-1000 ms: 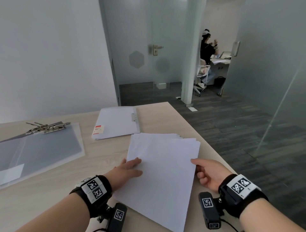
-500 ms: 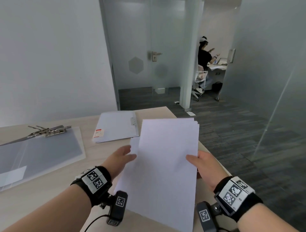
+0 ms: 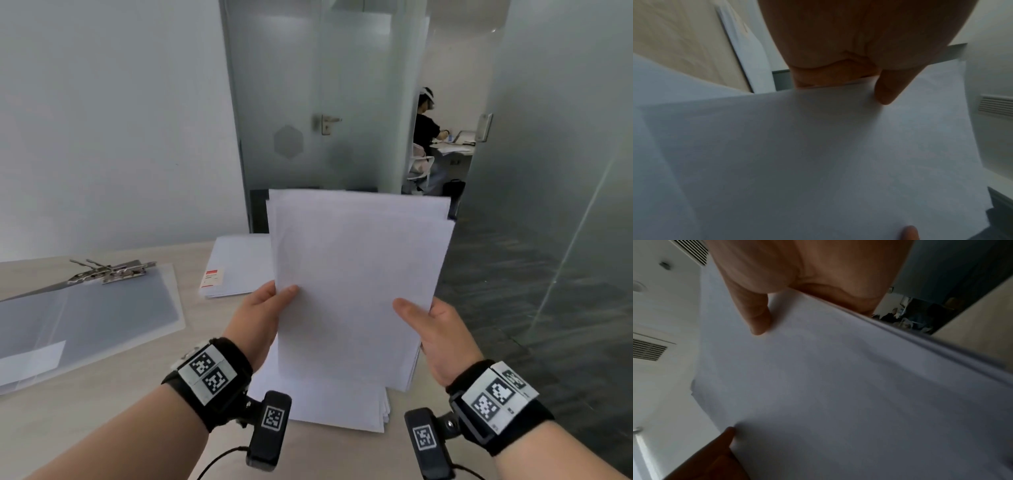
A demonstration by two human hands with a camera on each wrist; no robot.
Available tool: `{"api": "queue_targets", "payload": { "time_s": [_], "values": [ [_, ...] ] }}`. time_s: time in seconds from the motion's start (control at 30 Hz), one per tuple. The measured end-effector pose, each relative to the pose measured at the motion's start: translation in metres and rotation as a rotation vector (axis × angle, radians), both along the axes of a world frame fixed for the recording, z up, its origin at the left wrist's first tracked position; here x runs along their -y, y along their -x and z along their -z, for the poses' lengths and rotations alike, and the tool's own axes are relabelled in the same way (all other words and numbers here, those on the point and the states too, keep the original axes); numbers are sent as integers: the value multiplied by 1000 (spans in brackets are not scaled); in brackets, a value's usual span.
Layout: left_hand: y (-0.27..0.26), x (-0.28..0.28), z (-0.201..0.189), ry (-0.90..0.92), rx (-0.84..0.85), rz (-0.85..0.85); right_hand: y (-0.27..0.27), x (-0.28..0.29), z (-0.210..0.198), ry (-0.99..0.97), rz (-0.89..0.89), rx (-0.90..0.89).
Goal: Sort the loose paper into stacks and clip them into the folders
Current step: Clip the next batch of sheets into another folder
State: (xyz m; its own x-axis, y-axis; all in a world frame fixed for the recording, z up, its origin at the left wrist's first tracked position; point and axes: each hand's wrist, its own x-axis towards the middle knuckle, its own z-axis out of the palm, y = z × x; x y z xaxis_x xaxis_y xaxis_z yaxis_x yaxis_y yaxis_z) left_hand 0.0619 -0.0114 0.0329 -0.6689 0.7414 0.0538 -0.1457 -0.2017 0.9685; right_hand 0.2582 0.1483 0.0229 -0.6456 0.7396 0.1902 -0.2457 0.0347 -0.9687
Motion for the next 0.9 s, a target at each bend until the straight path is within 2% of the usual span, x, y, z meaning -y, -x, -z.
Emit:
{"api": "queue_targets", "payload": {
  "time_s": [0.17,0.3,0.4,0.53,0.6,0.67,0.73,0.83,0.9],
  "values": [
    [-4,6,28,99,-11,38,-5,5,23,63,-36,101],
    [-5,2,31,121,-48,37,-4,4,27,80,-24,118],
    [0,2,23,87,-36,-16,-3,4,26,25,-55,152],
    [14,11,10,24,64,-59,5,15,28,-77,-74,342],
    [26,19,8,77,63,-60,14,23,27,-138,-42,415],
    [48,29,9,217,-20,-79,23,29,24,-172,-5,447],
    [79,45,13,408,-191,-115,31,33,23,-147,-12,437],
    [138,85,28,847,-512,-197,39,40,22,-93,-45,445],
    [178,121,40,1124,-587,-225,45,46,23,-68,-59,457]
  ]
}}
